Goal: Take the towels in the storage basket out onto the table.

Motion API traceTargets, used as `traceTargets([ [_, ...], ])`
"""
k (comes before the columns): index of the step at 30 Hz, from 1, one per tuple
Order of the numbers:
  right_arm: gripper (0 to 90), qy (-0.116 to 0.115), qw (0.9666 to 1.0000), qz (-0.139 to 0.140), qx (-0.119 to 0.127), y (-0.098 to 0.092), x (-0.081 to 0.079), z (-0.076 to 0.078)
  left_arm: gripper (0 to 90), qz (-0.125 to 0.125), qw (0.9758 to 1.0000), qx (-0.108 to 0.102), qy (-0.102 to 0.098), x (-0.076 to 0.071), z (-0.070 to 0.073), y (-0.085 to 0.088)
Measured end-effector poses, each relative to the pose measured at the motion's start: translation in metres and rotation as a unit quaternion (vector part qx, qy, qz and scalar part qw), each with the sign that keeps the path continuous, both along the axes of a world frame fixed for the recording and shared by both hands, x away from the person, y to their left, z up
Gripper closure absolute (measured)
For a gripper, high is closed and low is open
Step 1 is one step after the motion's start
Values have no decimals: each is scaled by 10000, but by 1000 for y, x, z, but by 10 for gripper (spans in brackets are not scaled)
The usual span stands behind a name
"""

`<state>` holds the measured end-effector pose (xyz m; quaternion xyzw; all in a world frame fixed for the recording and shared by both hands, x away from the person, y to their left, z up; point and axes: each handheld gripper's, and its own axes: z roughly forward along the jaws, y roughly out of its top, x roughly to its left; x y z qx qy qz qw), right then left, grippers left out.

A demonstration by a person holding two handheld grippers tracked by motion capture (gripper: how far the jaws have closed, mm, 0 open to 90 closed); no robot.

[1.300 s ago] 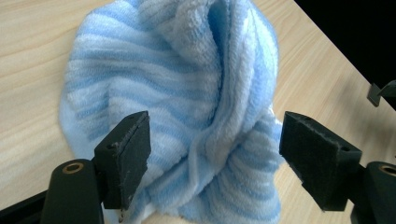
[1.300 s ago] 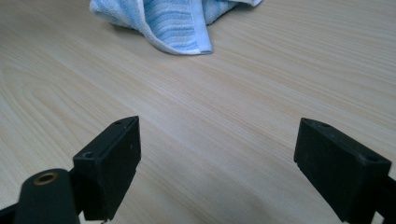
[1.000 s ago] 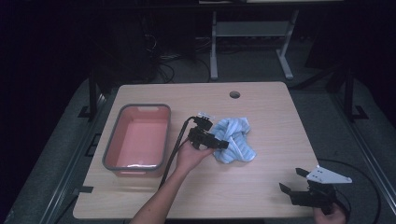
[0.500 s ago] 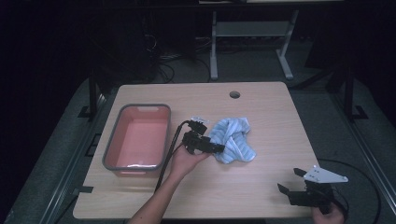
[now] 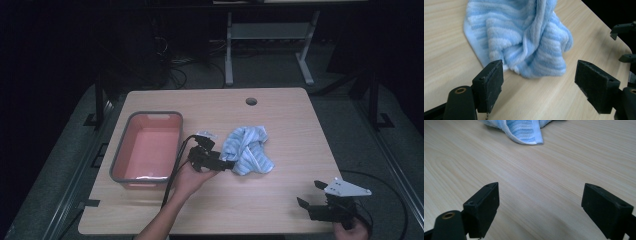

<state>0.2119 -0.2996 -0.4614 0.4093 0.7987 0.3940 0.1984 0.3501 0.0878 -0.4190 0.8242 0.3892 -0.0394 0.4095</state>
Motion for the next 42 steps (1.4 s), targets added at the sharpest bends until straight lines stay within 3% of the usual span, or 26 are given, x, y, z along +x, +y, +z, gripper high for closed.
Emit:
traceTargets([
  [10,142,7,10000,-10,-32,2,0,0,226,-101,9999,-46,-94,-16,0,6],
  [13,142,-6,10000,8,-16,2,0,0,225,-149,9997,30,-189,-20,-2,6],
  [34,142,26,10000,58,-15,3,0,0,225,-182,9997,-107,-78,-40,-17,22],
  [42,142,4,10000,42,46,1,-2,0,225,-231,9996,-132,-123,-52,-18,29],
])
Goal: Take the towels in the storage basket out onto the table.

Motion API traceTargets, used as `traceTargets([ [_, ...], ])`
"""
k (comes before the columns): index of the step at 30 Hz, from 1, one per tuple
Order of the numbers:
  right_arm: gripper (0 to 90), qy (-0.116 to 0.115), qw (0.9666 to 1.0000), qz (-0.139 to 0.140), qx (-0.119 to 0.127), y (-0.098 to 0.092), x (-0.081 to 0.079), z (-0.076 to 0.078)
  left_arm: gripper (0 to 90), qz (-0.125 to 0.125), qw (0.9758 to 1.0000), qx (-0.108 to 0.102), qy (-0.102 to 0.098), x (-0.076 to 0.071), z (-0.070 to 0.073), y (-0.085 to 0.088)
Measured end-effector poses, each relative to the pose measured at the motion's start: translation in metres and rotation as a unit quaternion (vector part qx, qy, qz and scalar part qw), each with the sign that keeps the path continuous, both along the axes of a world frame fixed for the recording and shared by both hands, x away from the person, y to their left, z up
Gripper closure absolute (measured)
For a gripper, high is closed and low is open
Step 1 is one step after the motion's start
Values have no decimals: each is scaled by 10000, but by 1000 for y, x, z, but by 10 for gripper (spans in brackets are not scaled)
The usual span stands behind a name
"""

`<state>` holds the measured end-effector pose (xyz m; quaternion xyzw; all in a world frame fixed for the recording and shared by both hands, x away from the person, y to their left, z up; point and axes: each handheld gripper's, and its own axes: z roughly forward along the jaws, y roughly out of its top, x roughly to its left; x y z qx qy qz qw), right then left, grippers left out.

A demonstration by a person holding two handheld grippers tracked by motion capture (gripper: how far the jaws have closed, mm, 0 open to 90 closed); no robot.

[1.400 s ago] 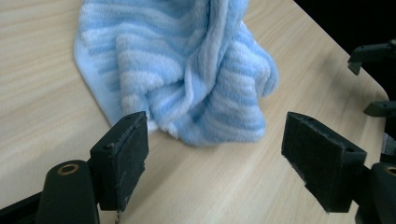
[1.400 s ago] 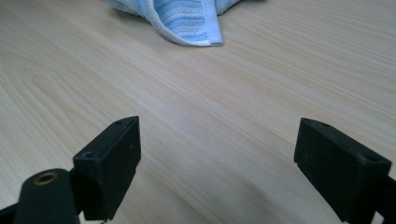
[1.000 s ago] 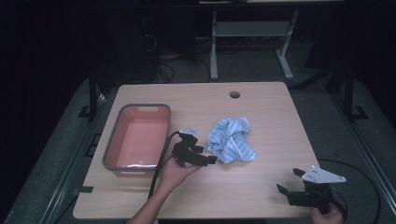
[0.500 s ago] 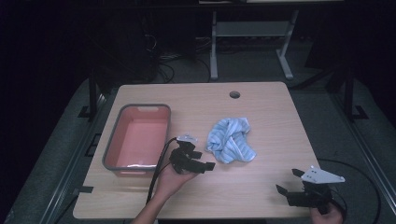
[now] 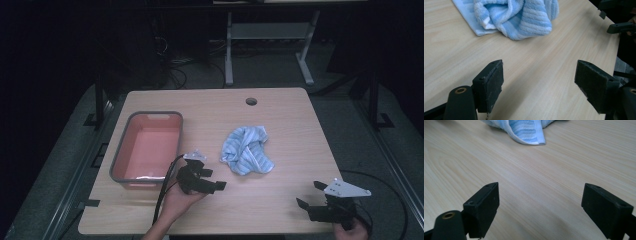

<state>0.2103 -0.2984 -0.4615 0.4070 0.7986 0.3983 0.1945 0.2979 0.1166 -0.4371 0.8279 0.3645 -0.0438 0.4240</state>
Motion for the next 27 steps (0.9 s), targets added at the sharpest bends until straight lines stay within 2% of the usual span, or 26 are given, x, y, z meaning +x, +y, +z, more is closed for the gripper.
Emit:
traceTargets([
  [11,141,-8,10000,1,23,1,-1,0,225,60,10000,-38,13,-13,-7,9],
  [15,142,-12,10000,-8,13,1,-3,0,225,85,10000,26,-33,-19,-9,14],
  [21,142,-18,10000,-25,7,3,-6,0,217,134,9998,-127,-82,-28,-11,22],
  [23,141,-56,10000,28,8,5,-7,0,217,37,9999,-149,-42,-32,-11,22],
  [25,141,-79,9999,91,-20,9,-8,1,217,8,9999,-68,-131,-36,-9,20],
  [27,141,-126,9997,184,-31,12,-8,2,216,-26,9999,-41,-133,-37,-9,18],
])
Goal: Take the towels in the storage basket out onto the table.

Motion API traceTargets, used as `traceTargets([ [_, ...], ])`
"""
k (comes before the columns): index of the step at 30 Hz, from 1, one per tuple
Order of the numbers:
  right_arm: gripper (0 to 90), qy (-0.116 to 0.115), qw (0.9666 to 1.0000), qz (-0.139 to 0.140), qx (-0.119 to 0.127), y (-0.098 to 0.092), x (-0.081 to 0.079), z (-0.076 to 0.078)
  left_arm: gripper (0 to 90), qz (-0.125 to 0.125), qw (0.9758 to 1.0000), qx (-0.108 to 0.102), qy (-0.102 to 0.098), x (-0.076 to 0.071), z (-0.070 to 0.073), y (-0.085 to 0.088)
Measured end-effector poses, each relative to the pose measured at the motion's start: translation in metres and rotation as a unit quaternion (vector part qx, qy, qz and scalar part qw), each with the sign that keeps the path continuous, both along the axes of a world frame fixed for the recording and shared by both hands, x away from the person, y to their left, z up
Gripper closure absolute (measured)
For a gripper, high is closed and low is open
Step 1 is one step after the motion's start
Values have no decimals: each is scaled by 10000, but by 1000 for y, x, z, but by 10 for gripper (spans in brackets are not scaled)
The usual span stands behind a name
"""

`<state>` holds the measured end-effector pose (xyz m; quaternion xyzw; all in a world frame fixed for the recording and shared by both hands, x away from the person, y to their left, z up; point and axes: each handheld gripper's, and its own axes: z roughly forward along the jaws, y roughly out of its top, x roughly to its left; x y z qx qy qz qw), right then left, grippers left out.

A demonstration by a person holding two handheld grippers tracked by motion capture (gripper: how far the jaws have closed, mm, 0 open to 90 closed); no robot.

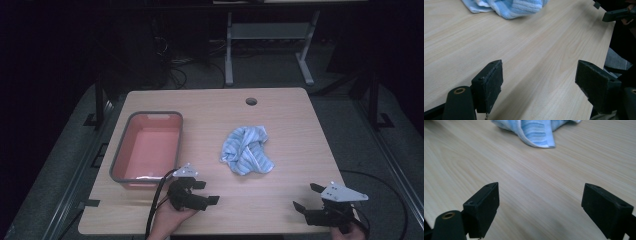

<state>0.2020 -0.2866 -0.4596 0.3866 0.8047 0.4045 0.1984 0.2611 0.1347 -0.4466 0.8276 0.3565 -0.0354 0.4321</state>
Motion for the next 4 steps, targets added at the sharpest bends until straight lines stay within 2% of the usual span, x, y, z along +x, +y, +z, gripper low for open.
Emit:
traceTargets([
  [4,141,12,9999,101,-18,2,1,-1,204,78,10000,3,-62,1,-1,-1],
])
